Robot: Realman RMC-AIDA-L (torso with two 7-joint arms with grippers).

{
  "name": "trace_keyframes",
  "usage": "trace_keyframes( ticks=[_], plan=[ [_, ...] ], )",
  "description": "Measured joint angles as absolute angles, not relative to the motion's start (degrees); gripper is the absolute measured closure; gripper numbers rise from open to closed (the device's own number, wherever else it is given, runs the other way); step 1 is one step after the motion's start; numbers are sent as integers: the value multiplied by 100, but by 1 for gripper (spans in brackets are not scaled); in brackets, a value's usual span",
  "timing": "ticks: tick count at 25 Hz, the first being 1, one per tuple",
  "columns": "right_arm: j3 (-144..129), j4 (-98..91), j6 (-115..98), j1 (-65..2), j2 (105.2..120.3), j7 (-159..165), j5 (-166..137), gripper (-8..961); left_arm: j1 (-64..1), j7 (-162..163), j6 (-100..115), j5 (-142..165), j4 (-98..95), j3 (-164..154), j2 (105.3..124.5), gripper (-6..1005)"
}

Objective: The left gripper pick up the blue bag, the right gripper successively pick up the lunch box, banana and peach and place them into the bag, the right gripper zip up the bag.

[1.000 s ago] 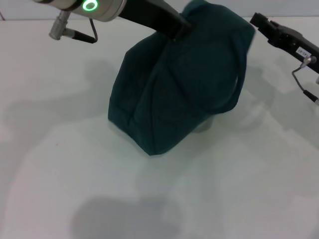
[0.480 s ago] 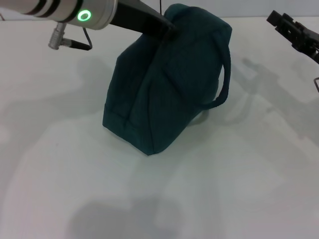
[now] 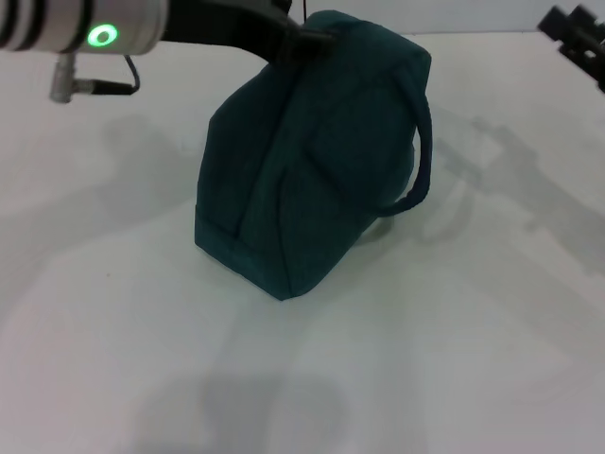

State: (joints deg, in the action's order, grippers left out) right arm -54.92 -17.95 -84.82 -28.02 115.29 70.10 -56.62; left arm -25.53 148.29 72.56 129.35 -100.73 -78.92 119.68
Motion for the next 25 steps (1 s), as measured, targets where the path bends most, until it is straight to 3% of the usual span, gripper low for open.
trace_keyframes(
  ticks=[5, 11, 25],
  plan=[
    [-5554, -2444, -9345, -2374, 11467, 6895, -5986, 92, -1671, 13270, 7086, 11035, -10057, -7506, 11971, 236],
    [-5563, -3020, -10269, -1976, 11426, 6515, -6903, 91, -692, 10743, 7397, 8666, -8961, -7124, 11968, 106],
    [-5548, -2522, -10110, -1583, 11471, 5280, -8584, 92, -541, 5349, 9520, 7835, -3813, -5211, 11954, 110]
  ],
)
